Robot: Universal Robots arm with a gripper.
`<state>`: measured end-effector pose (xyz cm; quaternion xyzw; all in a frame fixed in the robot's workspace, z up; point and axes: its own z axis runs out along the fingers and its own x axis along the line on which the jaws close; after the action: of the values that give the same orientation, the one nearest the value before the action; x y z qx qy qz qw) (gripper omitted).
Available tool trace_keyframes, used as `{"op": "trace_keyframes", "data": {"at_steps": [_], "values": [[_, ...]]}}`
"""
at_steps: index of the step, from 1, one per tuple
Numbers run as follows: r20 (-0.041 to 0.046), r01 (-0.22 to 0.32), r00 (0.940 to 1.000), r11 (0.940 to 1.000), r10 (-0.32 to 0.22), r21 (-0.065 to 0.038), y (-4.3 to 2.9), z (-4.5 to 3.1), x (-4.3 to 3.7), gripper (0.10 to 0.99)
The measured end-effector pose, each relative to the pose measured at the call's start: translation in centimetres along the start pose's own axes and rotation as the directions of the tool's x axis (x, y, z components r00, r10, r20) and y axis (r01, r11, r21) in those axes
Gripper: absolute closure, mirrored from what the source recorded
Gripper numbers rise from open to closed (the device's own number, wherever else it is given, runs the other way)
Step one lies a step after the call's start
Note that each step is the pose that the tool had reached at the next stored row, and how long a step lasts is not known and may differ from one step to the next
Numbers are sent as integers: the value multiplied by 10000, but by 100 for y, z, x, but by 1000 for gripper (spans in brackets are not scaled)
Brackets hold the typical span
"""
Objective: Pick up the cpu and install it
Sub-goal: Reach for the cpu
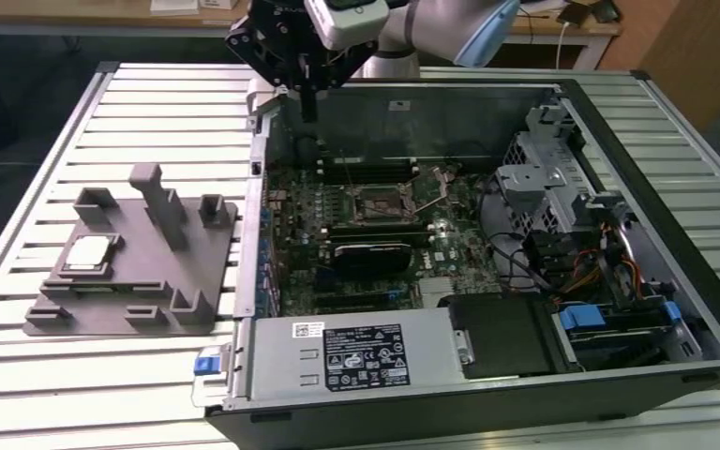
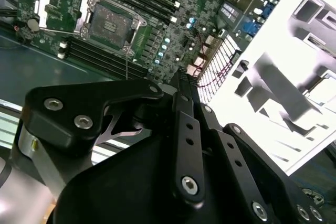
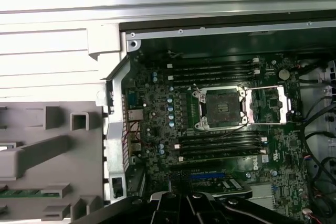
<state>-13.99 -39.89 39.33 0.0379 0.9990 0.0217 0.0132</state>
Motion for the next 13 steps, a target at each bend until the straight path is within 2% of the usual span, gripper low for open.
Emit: {"op": "trace_keyframes", "data": {"at_steps": [13], "values": [[7,1,10000,10000,-1,-1,-17,-6,221,980]]}}
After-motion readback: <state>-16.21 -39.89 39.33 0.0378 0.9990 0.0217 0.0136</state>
